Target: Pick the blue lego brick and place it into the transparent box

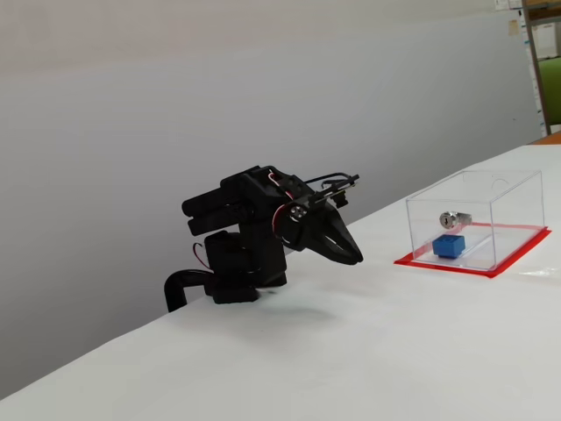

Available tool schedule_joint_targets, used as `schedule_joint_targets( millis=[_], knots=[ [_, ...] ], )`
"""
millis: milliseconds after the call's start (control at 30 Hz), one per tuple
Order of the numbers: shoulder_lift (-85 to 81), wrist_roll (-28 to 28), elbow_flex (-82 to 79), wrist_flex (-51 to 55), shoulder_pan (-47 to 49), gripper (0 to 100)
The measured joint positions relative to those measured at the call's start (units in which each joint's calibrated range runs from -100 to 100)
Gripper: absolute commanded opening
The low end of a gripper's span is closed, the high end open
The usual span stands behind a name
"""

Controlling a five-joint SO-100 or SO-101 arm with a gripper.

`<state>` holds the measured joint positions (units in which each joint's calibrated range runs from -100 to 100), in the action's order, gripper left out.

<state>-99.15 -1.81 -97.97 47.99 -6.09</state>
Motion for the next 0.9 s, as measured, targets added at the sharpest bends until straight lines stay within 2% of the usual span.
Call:
schedule_joint_targets(
  millis=[900],
  knots=[
    [0.0, 2.0, -0.4, 3.9, -2.6, 2]
  ],
)
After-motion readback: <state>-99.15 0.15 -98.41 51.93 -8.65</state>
